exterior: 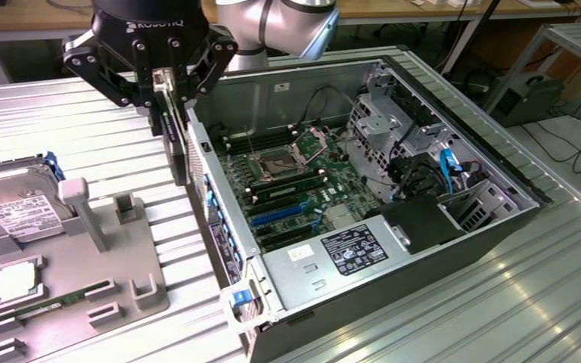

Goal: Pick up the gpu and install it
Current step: 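Pick up the gpu and move the gpu toward the slot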

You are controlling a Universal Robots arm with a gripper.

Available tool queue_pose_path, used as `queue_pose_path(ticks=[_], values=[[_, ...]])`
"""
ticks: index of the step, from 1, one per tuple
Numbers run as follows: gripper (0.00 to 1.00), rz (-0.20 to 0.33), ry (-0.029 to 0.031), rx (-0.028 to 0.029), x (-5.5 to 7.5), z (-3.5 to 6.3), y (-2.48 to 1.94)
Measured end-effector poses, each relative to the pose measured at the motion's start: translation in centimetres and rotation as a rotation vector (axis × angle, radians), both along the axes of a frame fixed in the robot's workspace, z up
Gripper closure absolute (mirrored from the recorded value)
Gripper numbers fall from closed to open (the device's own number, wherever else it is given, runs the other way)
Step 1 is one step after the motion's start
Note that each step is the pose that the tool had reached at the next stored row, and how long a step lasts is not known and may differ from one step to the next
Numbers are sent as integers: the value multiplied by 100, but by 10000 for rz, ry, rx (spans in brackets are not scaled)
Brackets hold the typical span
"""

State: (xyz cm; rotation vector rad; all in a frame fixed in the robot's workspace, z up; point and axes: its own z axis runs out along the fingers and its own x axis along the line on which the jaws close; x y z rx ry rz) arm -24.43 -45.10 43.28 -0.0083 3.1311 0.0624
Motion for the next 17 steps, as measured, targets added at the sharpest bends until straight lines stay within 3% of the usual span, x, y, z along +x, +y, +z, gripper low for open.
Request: queue_pose_path(ticks=[17], values=[[72,0,0,0,371,0,0]])
